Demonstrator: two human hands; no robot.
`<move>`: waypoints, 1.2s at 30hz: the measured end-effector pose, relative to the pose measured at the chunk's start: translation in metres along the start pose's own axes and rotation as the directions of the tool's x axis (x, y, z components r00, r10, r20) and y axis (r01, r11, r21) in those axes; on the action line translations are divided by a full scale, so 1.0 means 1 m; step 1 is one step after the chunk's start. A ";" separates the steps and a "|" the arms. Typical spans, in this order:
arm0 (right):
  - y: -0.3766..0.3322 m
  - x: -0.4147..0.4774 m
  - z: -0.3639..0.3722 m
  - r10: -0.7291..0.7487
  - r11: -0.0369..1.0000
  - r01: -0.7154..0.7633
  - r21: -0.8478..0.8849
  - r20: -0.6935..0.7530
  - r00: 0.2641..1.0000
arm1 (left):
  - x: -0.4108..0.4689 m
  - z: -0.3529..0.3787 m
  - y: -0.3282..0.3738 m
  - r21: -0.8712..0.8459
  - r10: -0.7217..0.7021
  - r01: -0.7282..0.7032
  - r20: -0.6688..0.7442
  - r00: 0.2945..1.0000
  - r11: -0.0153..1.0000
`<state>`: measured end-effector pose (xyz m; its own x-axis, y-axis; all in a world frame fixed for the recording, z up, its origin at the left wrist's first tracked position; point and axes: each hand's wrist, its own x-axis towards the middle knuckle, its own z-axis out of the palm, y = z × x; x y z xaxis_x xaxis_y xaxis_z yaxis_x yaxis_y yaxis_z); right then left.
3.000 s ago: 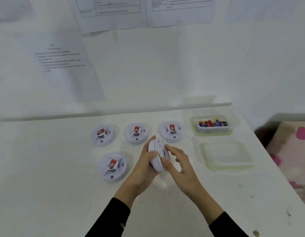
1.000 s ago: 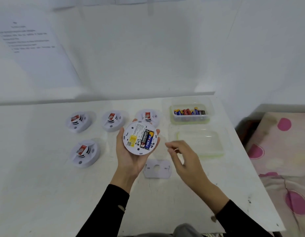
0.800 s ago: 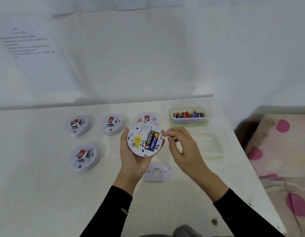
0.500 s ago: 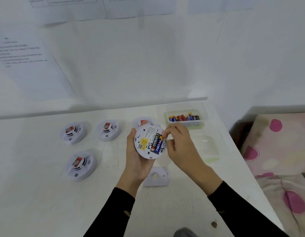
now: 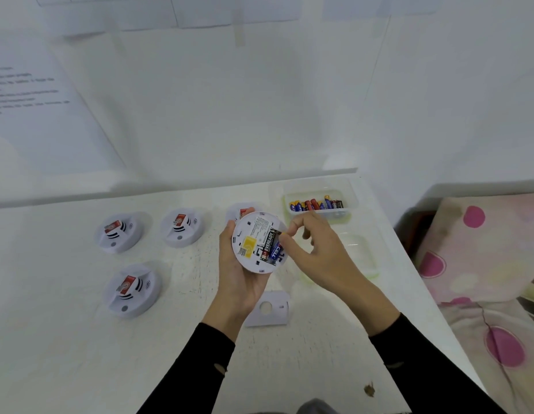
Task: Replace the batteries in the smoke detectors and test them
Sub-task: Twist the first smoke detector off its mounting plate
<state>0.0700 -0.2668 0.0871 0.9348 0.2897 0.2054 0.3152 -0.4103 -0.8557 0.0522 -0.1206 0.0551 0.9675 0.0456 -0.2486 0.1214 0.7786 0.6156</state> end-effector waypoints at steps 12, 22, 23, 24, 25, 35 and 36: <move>0.068 0.011 -0.039 0.517 0.853 -0.514 0.091 -0.017 0.856 | 0.001 -0.014 -0.003 -0.150 -0.016 0.024 0.057 0.998 0.988; 0.057 0.012 -0.026 0.282 0.907 -0.308 -0.286 -0.130 0.951 | -0.002 -0.009 -0.002 -0.162 -0.021 0.028 0.048 0.999 0.986; 0.047 0.009 -0.024 0.215 0.941 -0.252 -0.226 -0.174 0.961 | -0.003 -0.008 -0.001 -0.166 -0.021 0.028 0.046 0.999 0.986; 0.037 0.005 -0.021 0.135 0.975 -0.165 -0.150 -0.193 0.972 | -0.003 -0.007 -0.001 -0.163 -0.022 0.028 0.041 0.999 0.986; 0.026 0.001 -0.018 0.038 0.994 -0.056 -0.094 -0.189 0.981 | -0.003 -0.005 -0.002 -0.155 -0.023 0.027 0.032 0.999 0.987; 0.005 -0.022 0.016 -0.178 0.983 0.176 -0.050 -0.029 0.984 | -0.005 0.001 -0.003 -0.002 -0.015 0.015 -0.043 0.999 1.000; 0.005 -0.022 0.016 -0.182 0.981 0.179 -0.072 -0.039 0.982 | -0.005 0.002 -0.003 0.009 -0.015 0.015 -0.047 0.999 1.000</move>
<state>0.0486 -0.2608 0.0708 0.8673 0.3261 0.3761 0.4886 -0.4129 -0.7687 0.0476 -0.1246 0.0564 0.9540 0.0637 -0.2929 0.1382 0.7736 0.6184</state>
